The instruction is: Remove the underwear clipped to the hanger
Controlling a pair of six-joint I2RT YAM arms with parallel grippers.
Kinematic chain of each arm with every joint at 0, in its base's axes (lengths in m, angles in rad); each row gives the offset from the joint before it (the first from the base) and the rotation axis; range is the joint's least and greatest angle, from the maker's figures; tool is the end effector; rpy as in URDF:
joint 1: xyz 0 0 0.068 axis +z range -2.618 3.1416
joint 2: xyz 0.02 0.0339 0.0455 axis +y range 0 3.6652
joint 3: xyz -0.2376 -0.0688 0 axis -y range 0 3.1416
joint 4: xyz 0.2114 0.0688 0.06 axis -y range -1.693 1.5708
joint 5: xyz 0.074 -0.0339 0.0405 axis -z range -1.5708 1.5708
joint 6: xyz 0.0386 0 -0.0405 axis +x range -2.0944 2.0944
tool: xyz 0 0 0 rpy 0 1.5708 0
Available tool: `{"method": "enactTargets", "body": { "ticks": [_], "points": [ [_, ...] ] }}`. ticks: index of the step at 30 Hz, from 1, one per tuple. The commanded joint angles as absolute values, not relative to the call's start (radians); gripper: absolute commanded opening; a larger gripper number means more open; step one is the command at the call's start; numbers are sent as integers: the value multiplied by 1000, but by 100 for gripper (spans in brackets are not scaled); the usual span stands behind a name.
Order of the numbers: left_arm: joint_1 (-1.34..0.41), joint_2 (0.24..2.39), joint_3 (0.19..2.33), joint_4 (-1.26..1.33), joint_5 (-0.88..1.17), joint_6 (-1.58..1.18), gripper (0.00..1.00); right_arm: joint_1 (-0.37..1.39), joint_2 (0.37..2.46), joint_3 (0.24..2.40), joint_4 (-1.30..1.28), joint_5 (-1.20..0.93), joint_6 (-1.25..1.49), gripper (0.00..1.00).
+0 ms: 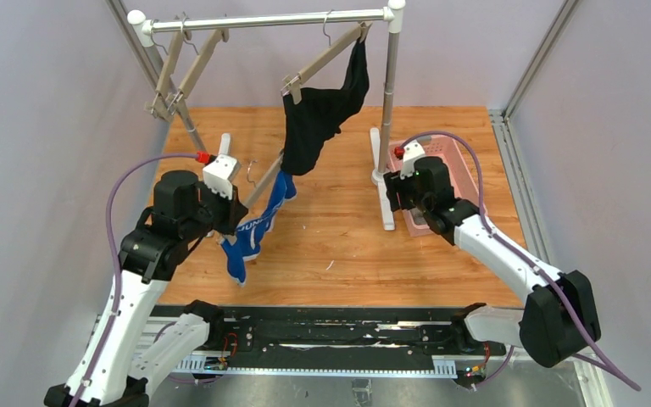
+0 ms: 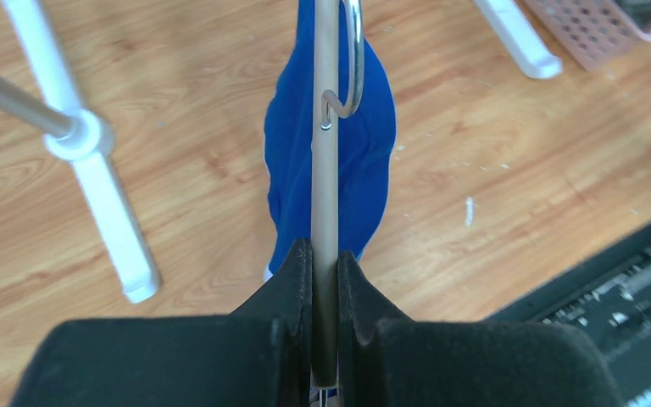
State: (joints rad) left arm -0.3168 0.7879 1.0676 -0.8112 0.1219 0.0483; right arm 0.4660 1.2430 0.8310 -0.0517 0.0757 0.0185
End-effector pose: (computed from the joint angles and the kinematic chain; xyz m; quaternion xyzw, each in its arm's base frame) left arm 0.1276 -0.0468 0.3410 0.1870 0.8465 -0.1187 0.4841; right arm 0.2352 0.1150 0.2585 -0.1692 0.8333 0.0948 0.5177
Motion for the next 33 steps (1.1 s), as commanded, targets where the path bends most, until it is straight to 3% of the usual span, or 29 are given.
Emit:
{"method": "enactTargets", "body": {
  "ticks": [1, 8, 15, 21, 33],
  "points": [
    [-325, 761, 1069, -854, 346, 58, 0, 396, 1182, 850, -60, -96, 23, 63],
    [-345, 758, 1017, -857, 530, 107, 0, 218, 1140, 850, 0, -846, 16, 63],
    [-406, 818, 1047, -884, 618, 147, 0, 213, 1158, 861, 124, -1151, 134, 63],
    [-420, 881, 1112, -883, 678, 219, 0, 219, 1119, 857, 271, -1295, 223, 64],
    [-436, 978, 1234, -884, 854, 307, 0, 238, 1095, 859, 368, -1319, 255, 65]
  ]
}}
